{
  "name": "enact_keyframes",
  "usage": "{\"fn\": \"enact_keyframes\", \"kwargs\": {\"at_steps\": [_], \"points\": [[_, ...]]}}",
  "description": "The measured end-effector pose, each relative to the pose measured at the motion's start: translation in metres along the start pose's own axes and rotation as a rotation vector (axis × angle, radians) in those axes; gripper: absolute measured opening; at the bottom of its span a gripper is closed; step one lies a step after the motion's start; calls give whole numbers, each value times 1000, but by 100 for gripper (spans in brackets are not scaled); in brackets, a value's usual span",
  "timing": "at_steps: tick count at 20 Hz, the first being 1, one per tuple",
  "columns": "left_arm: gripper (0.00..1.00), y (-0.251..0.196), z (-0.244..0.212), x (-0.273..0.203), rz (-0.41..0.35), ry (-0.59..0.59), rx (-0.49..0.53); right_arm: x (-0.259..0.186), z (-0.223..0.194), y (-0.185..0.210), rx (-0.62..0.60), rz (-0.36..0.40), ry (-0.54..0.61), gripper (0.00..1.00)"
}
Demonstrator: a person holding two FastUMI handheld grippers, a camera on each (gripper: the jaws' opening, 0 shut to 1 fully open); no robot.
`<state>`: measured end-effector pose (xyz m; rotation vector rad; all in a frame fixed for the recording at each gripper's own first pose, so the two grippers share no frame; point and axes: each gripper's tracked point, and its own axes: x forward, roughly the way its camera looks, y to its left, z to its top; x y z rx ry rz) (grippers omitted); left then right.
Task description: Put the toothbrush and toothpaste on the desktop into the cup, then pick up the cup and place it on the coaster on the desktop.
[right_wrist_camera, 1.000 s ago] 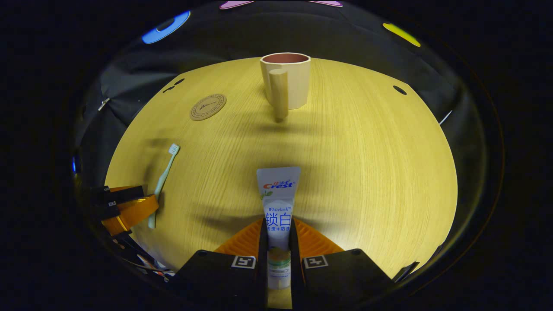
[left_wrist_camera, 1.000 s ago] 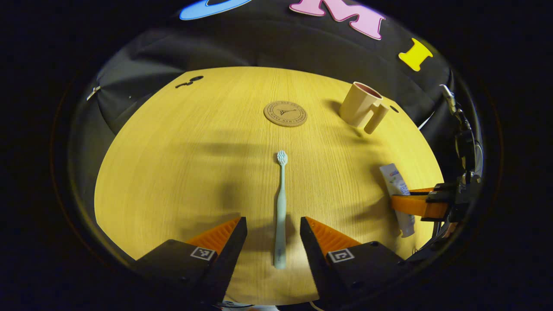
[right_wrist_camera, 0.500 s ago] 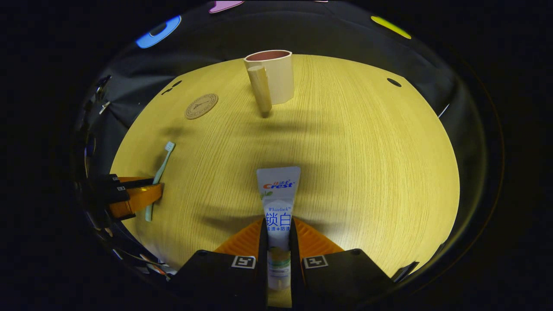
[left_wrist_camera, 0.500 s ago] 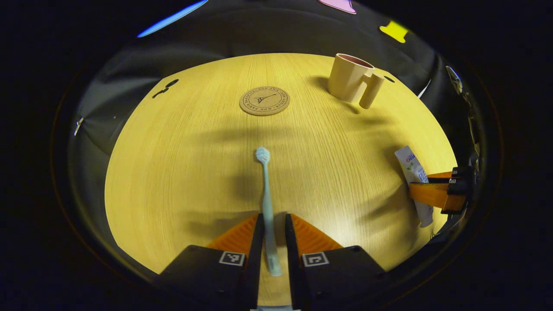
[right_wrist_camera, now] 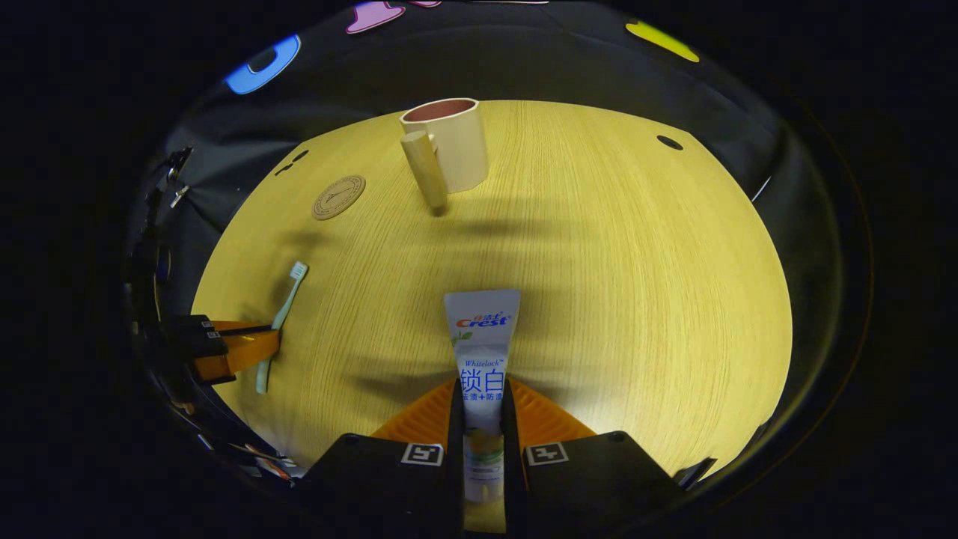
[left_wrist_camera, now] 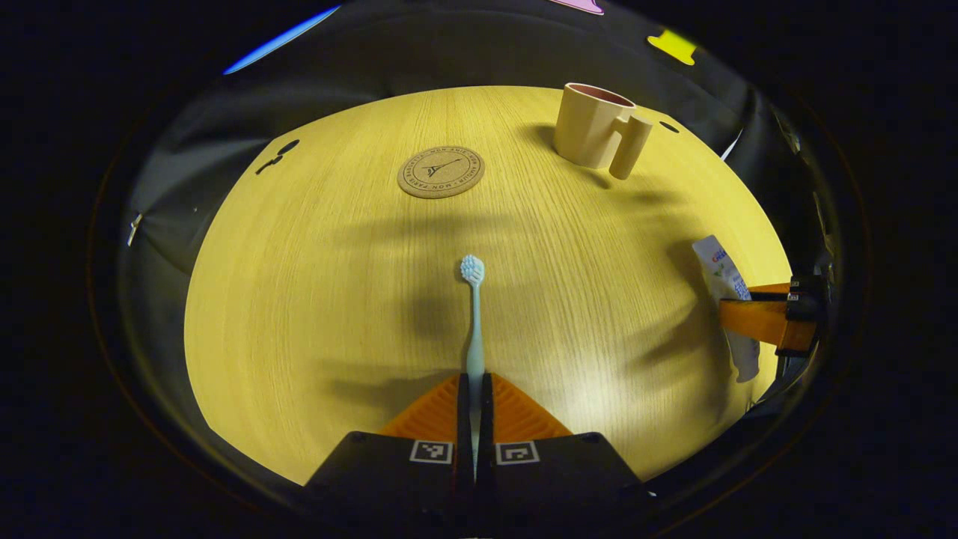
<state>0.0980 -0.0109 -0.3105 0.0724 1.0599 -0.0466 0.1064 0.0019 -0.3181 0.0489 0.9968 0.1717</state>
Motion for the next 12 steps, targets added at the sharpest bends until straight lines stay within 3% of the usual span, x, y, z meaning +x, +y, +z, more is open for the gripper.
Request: {"fn": "enact_keyframes", "kwargs": {"at_steps": [6,12], "points": [[6,-10,0,-2,4,-24,-1,-20,53,-7,-64,3,-109,25],[7,-14,13,-19,-6,-87,-30,-52,143,-4,-119,14,-290,25]]}}
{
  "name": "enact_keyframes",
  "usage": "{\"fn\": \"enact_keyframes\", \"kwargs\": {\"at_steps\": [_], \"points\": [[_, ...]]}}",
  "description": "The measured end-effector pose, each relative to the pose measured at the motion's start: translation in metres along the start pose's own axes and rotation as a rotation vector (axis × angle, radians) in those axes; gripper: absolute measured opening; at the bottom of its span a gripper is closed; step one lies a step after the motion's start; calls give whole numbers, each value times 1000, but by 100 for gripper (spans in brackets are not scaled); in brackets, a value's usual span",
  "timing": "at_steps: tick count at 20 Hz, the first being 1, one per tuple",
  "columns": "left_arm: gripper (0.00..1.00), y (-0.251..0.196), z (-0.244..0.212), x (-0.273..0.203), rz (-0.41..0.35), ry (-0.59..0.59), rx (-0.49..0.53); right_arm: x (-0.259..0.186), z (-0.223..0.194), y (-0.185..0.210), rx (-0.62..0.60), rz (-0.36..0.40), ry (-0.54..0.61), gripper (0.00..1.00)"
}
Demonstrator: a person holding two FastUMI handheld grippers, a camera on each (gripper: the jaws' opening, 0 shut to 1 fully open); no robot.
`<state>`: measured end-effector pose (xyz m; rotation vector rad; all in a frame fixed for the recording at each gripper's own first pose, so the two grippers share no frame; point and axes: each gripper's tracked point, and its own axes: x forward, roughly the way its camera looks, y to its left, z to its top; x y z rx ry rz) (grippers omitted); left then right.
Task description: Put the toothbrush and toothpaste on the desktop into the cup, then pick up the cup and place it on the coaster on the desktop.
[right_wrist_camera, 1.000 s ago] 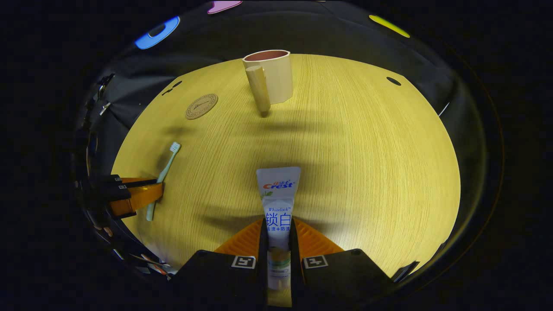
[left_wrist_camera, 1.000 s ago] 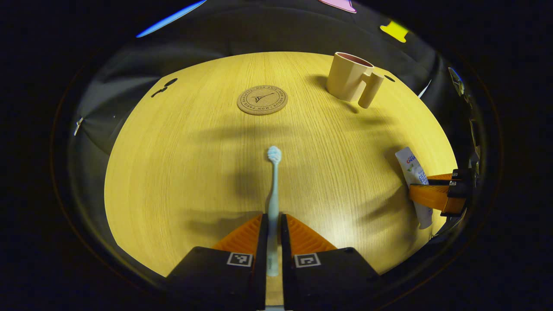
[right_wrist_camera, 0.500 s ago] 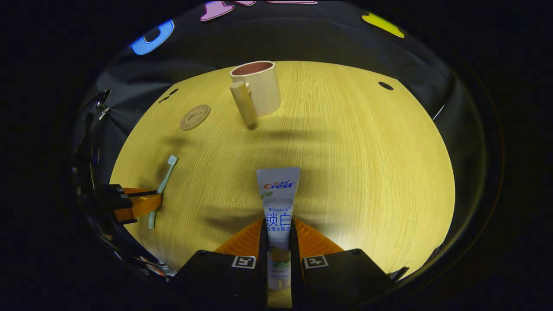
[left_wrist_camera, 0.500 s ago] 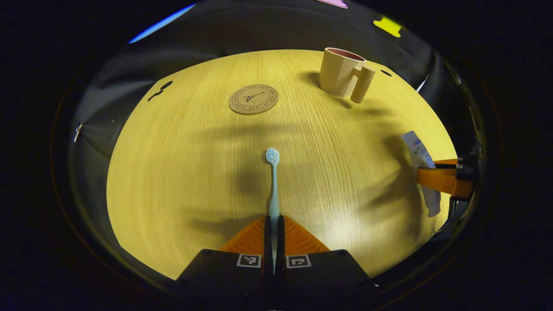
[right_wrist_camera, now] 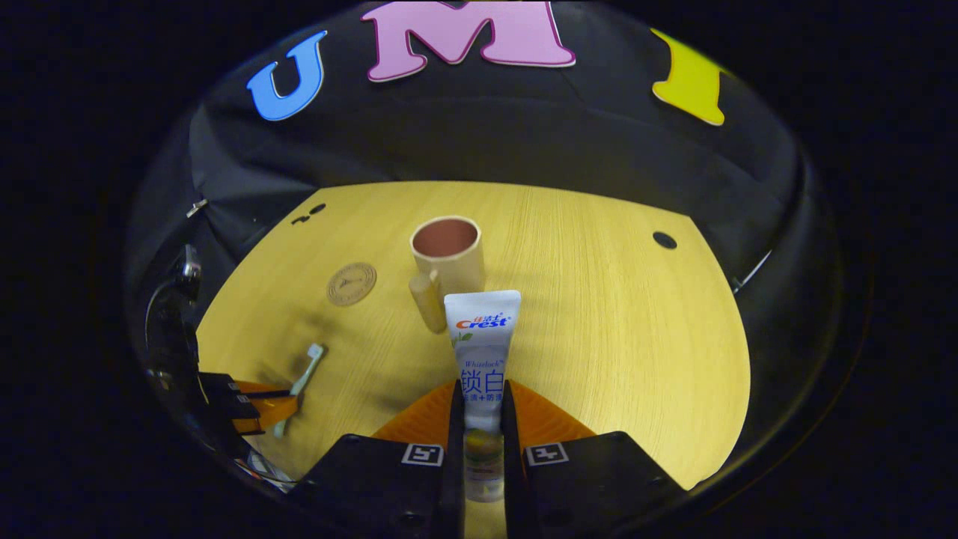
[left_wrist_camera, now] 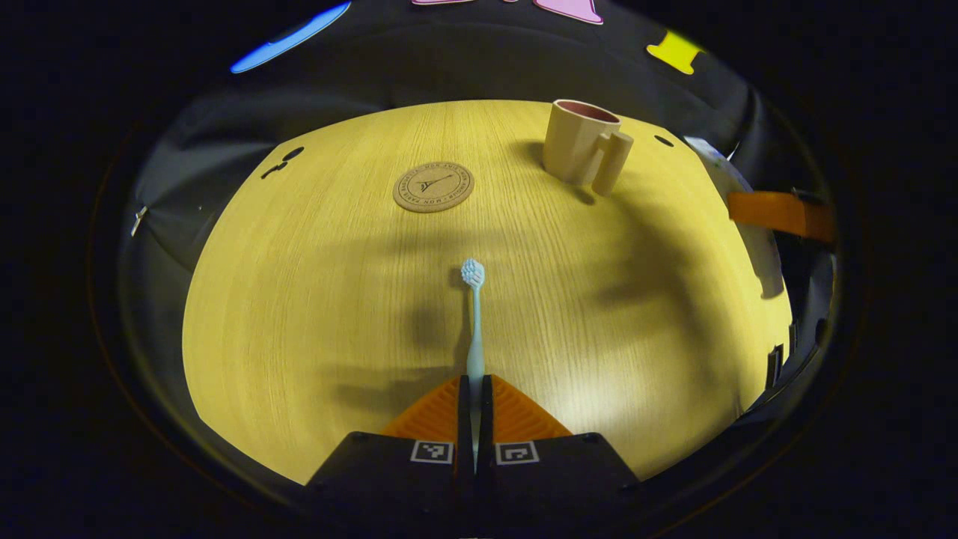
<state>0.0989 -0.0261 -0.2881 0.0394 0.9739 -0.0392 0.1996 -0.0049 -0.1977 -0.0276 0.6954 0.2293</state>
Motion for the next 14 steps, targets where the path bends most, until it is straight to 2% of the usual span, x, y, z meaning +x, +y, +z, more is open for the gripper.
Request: {"fn": "enact_keyframes", "kwargs": {"at_steps": [6,11,12,13,14], "points": [[7,-2,31,-33,-12,-132,-45,3,103,18,-10,55,-223,25],[6,0,65,-61,-1,-274,-88,4,171,30,-17,84,-425,24],[7,-2,70,-66,-2,-297,-98,4,183,33,-15,88,-464,19],[7,-2,75,-70,-6,-316,-108,9,193,34,-7,91,-503,24],[6,-2,77,-70,-6,-331,-120,14,201,36,0,96,-538,24]]}}
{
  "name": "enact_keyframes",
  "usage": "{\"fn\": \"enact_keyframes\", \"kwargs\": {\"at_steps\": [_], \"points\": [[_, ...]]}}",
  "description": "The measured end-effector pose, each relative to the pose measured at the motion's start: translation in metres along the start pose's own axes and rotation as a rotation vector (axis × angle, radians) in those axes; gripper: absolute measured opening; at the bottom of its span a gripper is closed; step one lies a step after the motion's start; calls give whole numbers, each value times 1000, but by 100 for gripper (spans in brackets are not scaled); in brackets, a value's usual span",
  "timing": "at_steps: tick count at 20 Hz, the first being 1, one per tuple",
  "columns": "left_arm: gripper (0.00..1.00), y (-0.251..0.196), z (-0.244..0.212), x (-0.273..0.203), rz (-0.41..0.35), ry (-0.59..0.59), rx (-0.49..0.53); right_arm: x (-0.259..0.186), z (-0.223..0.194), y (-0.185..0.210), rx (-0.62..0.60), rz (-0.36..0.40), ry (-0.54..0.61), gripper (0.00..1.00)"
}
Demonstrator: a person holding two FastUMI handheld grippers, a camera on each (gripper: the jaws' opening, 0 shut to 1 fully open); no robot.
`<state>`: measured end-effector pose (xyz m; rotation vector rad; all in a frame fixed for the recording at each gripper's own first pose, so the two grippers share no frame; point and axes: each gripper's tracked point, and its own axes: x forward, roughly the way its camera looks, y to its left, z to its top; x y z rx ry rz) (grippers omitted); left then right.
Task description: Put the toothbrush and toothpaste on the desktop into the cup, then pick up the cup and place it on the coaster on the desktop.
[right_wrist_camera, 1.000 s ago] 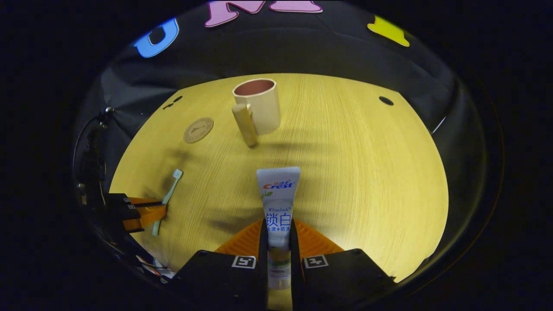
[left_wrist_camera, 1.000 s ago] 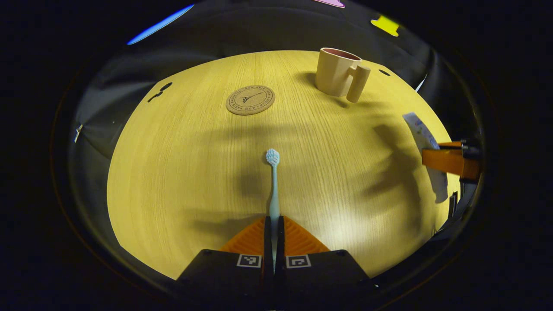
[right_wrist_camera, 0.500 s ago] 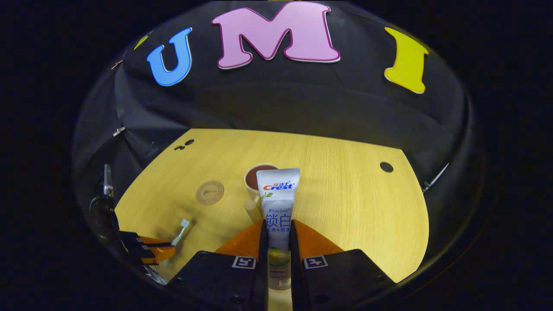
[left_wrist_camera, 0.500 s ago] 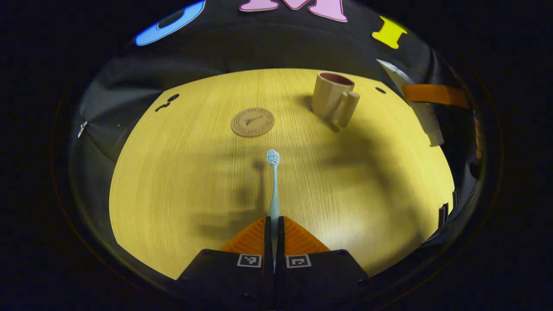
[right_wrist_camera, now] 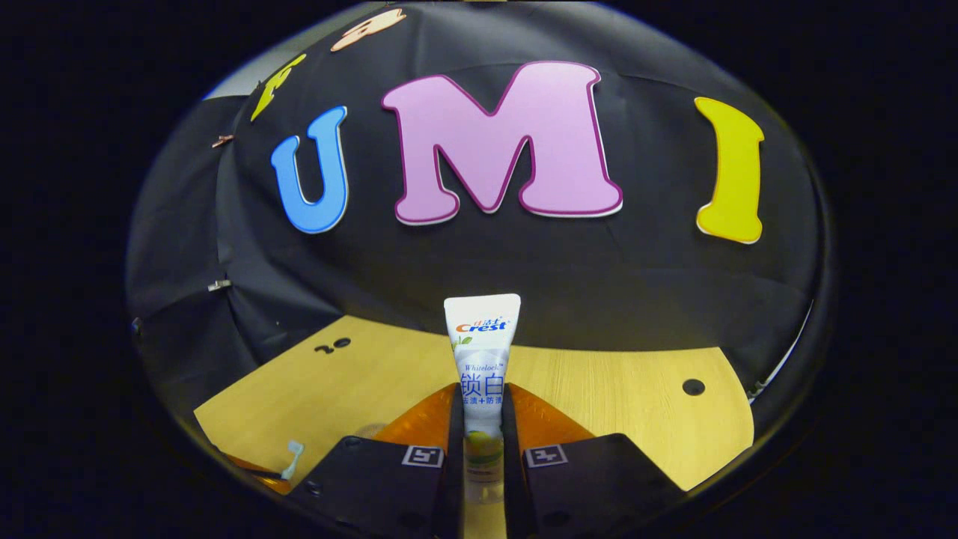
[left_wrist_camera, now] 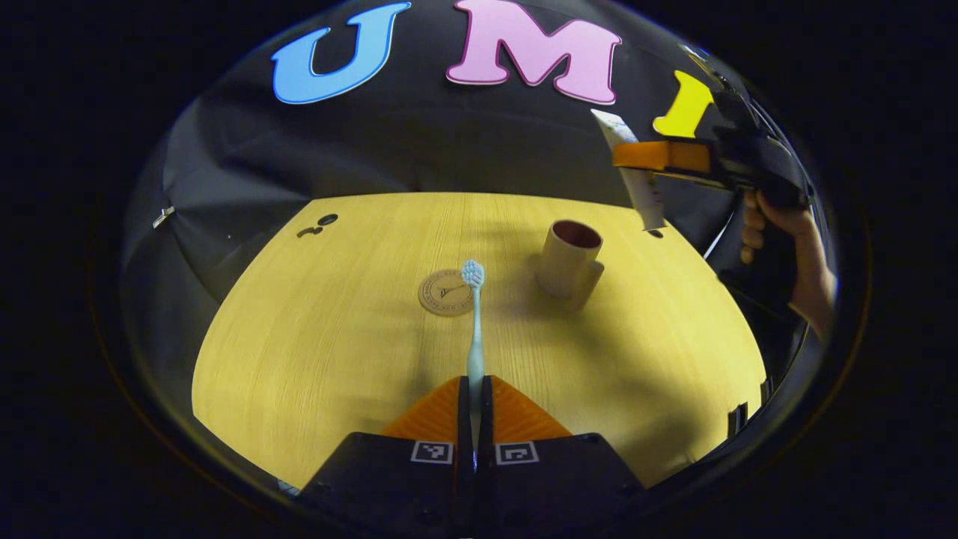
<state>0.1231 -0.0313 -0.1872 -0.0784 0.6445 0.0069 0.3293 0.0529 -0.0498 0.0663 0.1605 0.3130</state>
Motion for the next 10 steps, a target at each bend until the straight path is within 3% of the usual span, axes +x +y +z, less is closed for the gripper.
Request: {"fn": "enact_keyframes", "kwargs": {"at_steps": [4,10], "points": [[6,-4,24,-6,22,-83,-12,32,5,2,-2,9,-95,25],[6,-8,41,-14,30,-138,-75,64,-18,1,2,8,-121,25]]}}
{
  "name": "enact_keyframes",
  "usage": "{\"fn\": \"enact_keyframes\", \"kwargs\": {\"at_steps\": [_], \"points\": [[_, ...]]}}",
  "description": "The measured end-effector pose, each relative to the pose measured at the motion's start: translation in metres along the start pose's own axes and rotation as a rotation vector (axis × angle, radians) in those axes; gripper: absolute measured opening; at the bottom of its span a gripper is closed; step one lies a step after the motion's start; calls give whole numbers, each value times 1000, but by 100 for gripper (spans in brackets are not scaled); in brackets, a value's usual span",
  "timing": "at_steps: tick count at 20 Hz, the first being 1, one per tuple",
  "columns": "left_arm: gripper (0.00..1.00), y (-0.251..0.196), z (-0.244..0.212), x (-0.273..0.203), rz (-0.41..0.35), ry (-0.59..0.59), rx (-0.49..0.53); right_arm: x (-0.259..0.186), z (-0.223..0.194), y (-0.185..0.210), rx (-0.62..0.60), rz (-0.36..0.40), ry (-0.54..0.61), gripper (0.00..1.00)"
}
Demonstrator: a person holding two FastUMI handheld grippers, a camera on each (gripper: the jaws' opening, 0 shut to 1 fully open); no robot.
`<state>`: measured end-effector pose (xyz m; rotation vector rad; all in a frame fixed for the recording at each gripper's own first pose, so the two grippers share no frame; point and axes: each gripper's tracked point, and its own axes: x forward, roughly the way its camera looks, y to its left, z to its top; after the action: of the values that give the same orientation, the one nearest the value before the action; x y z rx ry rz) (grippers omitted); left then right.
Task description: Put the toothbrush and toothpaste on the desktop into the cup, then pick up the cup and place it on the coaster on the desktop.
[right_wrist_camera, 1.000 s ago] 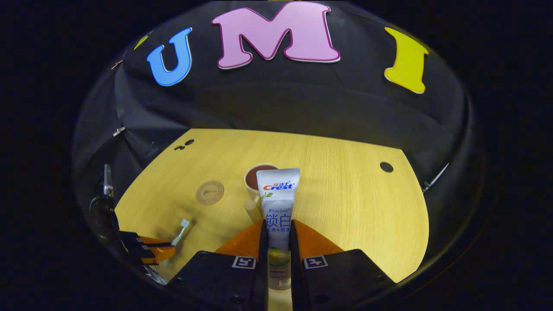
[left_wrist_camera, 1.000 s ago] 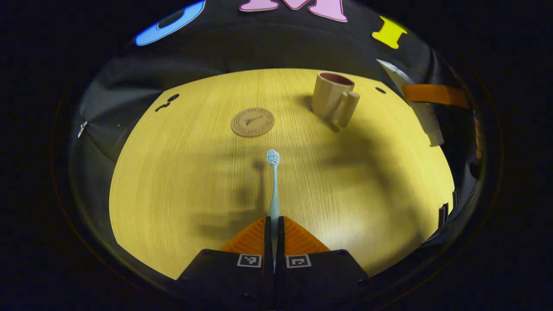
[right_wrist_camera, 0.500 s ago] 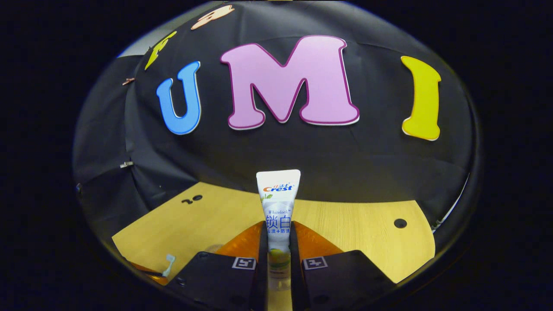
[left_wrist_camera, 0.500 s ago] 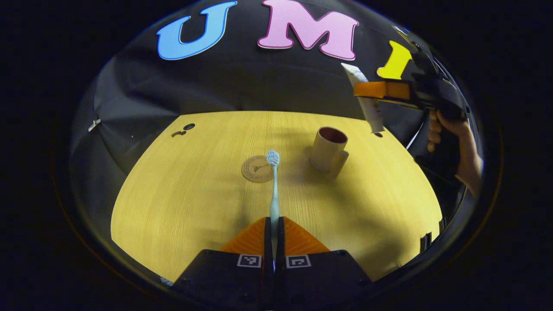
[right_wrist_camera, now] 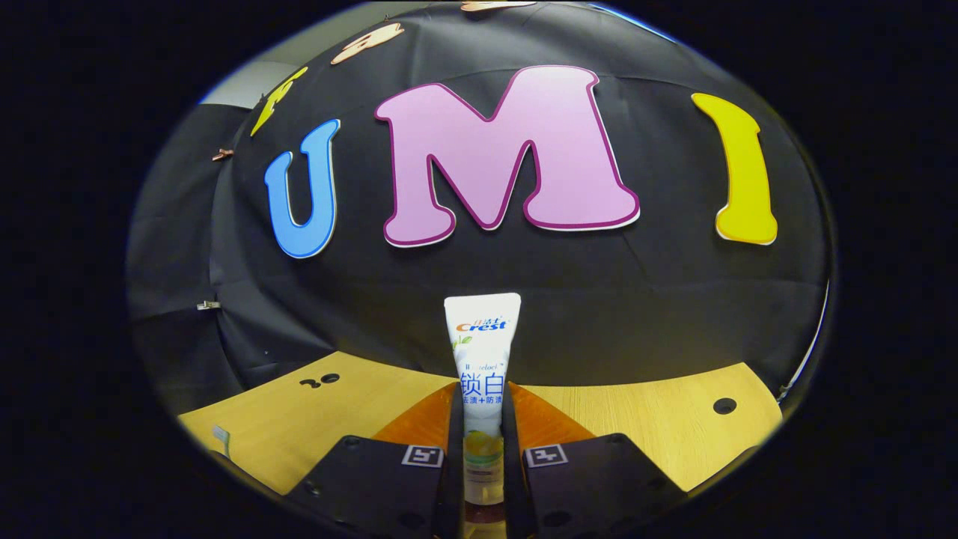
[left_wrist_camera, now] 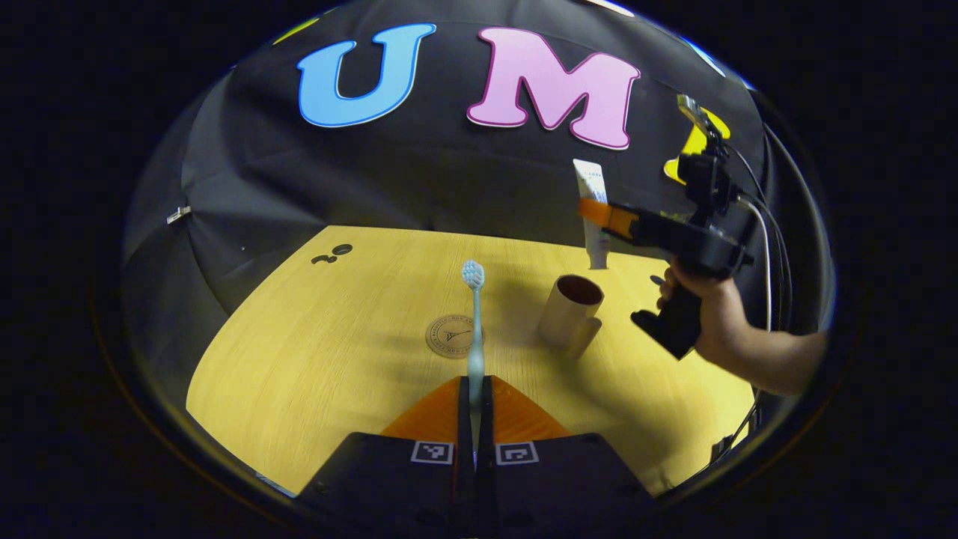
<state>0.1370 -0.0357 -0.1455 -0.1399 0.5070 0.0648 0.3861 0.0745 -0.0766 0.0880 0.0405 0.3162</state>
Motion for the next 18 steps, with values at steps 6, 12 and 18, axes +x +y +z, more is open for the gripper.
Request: {"fn": "enact_keyframes", "kwargs": {"at_steps": [6,12,18], "points": [[7,-7,23,4,-1,-47,-46,2,-34,5,-49,17,-1,25],[6,-11,27,3,-16,-56,-44,3,-68,3,-57,10,14,25],[12,-28,26,10,-48,-57,-35,-4,-97,-5,-40,7,58,46]]}}
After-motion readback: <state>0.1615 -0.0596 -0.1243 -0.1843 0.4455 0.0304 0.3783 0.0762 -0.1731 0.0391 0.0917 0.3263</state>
